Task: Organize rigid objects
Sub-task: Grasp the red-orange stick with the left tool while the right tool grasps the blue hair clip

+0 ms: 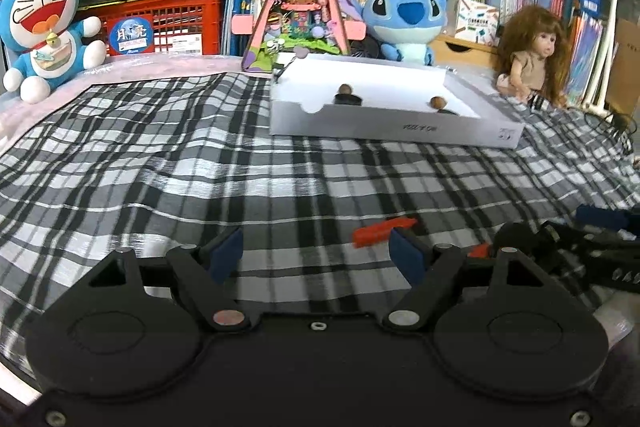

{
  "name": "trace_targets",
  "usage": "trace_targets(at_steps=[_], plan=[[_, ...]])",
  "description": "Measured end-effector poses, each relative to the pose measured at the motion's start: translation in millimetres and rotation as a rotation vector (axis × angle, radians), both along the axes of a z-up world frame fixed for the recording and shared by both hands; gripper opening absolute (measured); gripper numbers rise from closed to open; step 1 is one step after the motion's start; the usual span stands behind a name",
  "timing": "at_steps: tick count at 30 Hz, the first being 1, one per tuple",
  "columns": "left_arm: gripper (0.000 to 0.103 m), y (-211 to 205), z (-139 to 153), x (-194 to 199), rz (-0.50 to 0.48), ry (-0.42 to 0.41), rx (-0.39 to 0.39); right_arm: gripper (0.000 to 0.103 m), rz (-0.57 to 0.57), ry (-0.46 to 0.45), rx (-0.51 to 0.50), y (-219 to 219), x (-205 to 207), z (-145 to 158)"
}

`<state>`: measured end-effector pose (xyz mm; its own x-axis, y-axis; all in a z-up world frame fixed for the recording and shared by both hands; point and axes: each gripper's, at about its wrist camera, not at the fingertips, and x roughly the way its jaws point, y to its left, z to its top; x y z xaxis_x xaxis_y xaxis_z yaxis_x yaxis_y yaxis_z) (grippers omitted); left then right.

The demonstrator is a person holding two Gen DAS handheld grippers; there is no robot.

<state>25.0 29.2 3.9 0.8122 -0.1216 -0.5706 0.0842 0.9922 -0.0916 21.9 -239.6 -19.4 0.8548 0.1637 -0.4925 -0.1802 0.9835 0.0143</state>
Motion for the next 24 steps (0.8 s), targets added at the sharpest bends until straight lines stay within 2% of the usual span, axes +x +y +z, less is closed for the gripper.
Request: trace_targets(at_steps=[4,13,15,17,19,24], plan=[[0.077,-15.3,-1.2,1.5,0.013,-0.005,-0.026,0.082,-0.004,-0.003,0.006,0.4,-0.1,-0.7],[0.068,-42.1,-6.8,8.2,0.058,0.008,-0.078,0.082,-0.029,-0.02,0.008,-3.4,-2.2,-1.7],[0.064,-45.0,-7.6,9.7,0.063,0.002,-0.083,0.082,-0.031,-0.018,0.012,-3.7,-2.5,-2.7],[0.054,-47.7,-8.4,11.3,0.061,-0.005,-0.08,0.082,-0.03,-0.017,0.015,-3.1,-2.6,-3.5],[0.048,-50.7,-9.6,12.6,0.05,-0.011,-0.069,0.082,-0.026,-0.015,0.02,-1.9,-2.8,-4.4],[0.042,-52.0,-11.0,12.8,0.035,-0.021,-0.063,0.082,-0.018,-0.017,0.026,2.5,-3.2,-6.0]])
